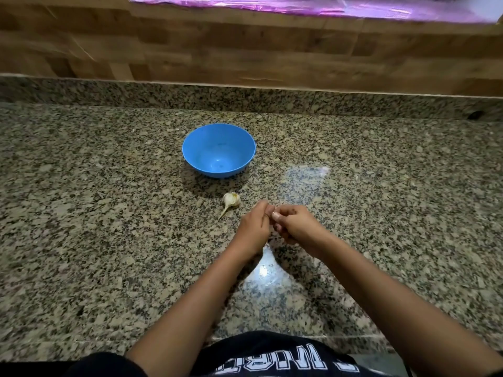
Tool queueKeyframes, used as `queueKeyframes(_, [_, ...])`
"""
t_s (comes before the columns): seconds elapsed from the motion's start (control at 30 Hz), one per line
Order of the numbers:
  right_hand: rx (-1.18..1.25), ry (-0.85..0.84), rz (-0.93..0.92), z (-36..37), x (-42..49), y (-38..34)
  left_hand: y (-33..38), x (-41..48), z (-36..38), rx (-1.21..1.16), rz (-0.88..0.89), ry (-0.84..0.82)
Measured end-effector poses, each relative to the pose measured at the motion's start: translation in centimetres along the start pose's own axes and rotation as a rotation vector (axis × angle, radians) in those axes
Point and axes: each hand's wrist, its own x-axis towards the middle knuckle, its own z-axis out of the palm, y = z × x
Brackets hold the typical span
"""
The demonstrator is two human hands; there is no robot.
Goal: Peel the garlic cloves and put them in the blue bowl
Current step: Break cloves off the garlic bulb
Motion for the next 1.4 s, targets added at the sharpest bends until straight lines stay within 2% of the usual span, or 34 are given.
queueKeyframes(0.1, [0.131, -0.036, 0.056, -0.2, 0.1, 0.0, 0.3, 0.4, -0.4, 0.035, 0.022, -0.043])
queueKeyframes(0.17, [-0.074, 0.063, -0.020, 0.3, 0.1, 0.3, 0.5, 0.5, -0.5, 0.027, -0.016, -0.051])
queueKeyframes(0.27, [-0.487, 0.207, -0.264, 1.0, 0.0, 0.7, 0.9, 0.6, 0.1, -0.130, -0.198, -0.054])
queueKeyframes(0.33, [-0.594, 0.231, -0.336, 1.3, 0.1, 1.0, 1.0, 0.4, 0.3, -0.227, -0.245, -0.041])
queueKeyframes(0.4, [-0.449, 0.200, -0.232, 1.1, 0.2, 0.7, 0.8, 0.2, 0.3, -0.144, -0.150, -0.027])
queueKeyframes(0.5, [-0.042, 0.008, 0.009, 0.0, 0.2, 0.0, 0.8, 0.0, -0.7, -0.055, -0.035, -0.036])
queueKeyframes(0.57, [0.145, -0.061, 0.060, -0.3, 0.2, -0.2, 0.9, 0.2, -1.0, -0.044, 0.003, -0.040])
queueKeyframes(0.6, [0.110, -0.035, 0.042, -0.2, 0.3, -0.2, 1.0, 0.5, -1.1, -0.050, 0.005, -0.033])
queueKeyframes(0.67, [-0.210, 0.099, -0.095, 0.5, 0.2, -0.1, 1.3, 0.8, -0.9, -0.122, -0.095, -0.049])
queueKeyframes(0.73, [-0.594, 0.220, -0.303, 0.8, 0.1, 0.2, 1.3, 1.1, -0.5, -0.354, -0.284, -0.092])
queueKeyframes(0.8, [-0.728, 0.245, -0.387, 1.0, 0.1, 0.6, 1.2, 0.7, -0.1, -0.544, -0.363, -0.113])
queueKeyframes(0.83, [-0.643, 0.229, -0.339, 0.8, 0.2, 0.7, 1.1, 0.6, -0.1, -0.485, -0.319, -0.102])
queueKeyframes(0.93, [-0.124, 0.037, -0.032, 0.2, 0.5, 0.1, 0.5, 0.2, -0.6, -0.136, -0.080, -0.055])
queueKeyframes(1.0, [0.127, -0.084, 0.076, -0.3, 0.6, -0.2, 0.2, 0.3, -1.0, -0.085, -0.013, -0.065])
queueKeyframes(1.03, [0.157, -0.093, 0.085, -0.4, 0.6, -0.2, 0.0, 0.4, -1.1, -0.095, -0.006, -0.071])
queueKeyframes(1.07, [0.098, -0.059, 0.067, -0.2, 0.6, -0.2, 0.0, 0.5, -1.1, -0.124, -0.022, -0.065])
queueKeyframes(1.13, [-0.220, 0.077, -0.077, 0.5, 0.3, 0.1, 0.3, 0.6, -0.7, -0.272, -0.120, -0.060])
queueKeyframes(1.23, [-0.582, 0.209, -0.355, 0.6, 0.3, 0.6, 0.4, 0.7, -0.3, -0.677, -0.309, -0.113])
queueKeyframes(1.33, [-0.617, 0.218, -0.410, 0.1, 0.7, 1.3, 0.3, 0.8, -0.4, -0.958, -0.412, -0.198])
queueKeyframes(1.4, [-0.468, 0.195, -0.317, 0.0, 0.7, 1.3, 0.3, 1.1, -0.3, -0.880, -0.412, -0.188])
